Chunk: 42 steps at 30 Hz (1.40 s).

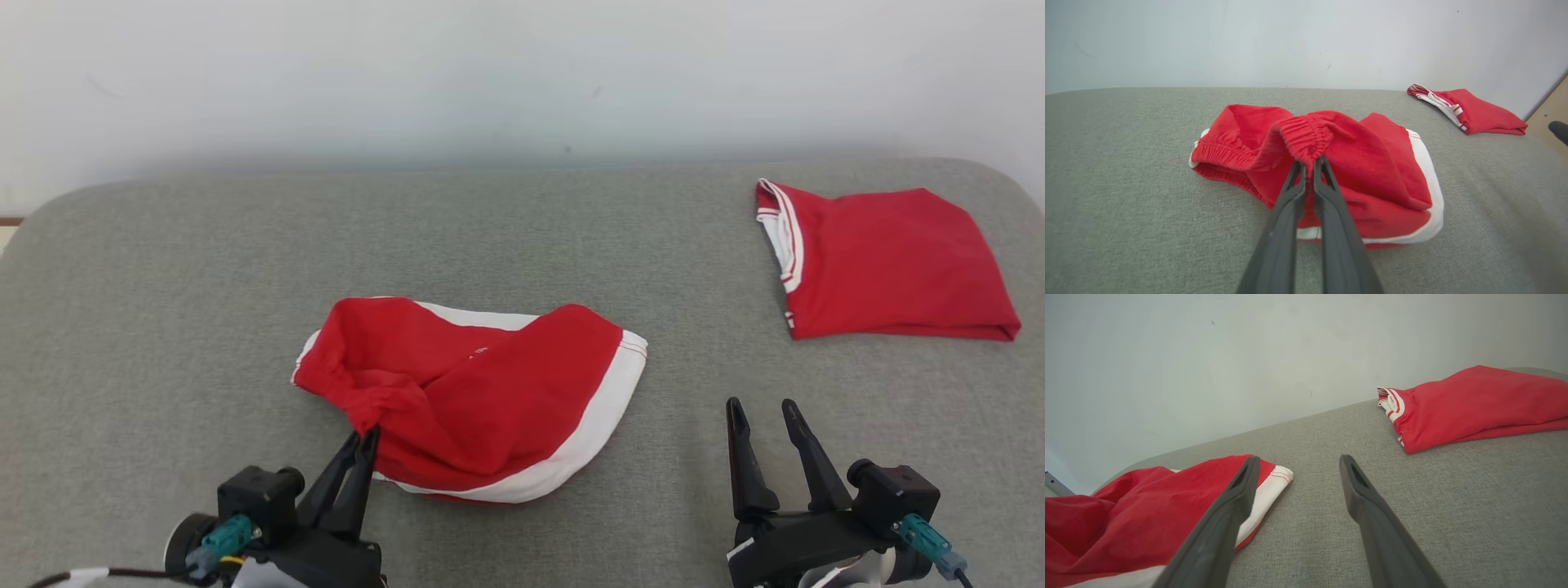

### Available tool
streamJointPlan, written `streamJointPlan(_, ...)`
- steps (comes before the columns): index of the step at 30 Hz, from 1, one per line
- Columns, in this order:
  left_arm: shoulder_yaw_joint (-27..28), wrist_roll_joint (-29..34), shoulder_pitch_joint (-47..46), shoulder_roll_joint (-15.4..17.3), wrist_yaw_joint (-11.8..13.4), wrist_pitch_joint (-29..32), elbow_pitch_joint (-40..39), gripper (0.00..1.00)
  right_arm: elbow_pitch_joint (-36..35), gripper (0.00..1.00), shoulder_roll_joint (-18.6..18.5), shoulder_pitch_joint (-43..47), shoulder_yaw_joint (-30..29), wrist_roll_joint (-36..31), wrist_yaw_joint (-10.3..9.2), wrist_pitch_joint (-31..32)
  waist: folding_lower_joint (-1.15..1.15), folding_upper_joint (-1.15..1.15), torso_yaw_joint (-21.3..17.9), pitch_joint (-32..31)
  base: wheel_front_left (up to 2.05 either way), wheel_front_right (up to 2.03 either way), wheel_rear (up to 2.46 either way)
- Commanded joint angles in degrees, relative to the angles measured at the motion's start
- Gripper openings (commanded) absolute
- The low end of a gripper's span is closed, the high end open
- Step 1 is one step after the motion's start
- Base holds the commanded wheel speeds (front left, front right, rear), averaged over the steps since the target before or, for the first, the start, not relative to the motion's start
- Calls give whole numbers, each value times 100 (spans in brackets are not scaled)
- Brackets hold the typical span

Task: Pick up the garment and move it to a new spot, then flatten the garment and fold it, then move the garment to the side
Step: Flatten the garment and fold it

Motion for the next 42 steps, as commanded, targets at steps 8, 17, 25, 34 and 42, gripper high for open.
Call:
streamJointPlan(8, 107, -84, -672, -24, -259, -268, 925, 0, 120, 100, -1, -145, 42, 42, 1, -52, 0, 0, -548, 184, 0, 0, 0)
streamJointPlan(17, 172, -162, -1317, -126, -557, -552, 2292, 0, 279, 100, -1, -253, 37, 40, 1, -90, 0, 0, -848, 305, 0, 0, 0)
streamJointPlan(25, 89, -98, -1501, -291, -674, -953, 3010, 100, 340, 100, 0, -221, -18, 42, 1, -116, 0, 0, -774, 246, 0, 0, 0)
streamJointPlan(34, 251, -35, -956, -482, -481, -1233, 2581, 100, 299, 100, 0, -92, -87, 3, 1, -129, 0, 0, -473, 55, 0, 0, 0)
streamJointPlan(42, 460, 136, -179, -574, -188, -1259, 1615, 100, 241, 100, -1, 55, -168, -43, 1, -105, 0, 0, -173, -56, 0, 0, 0)
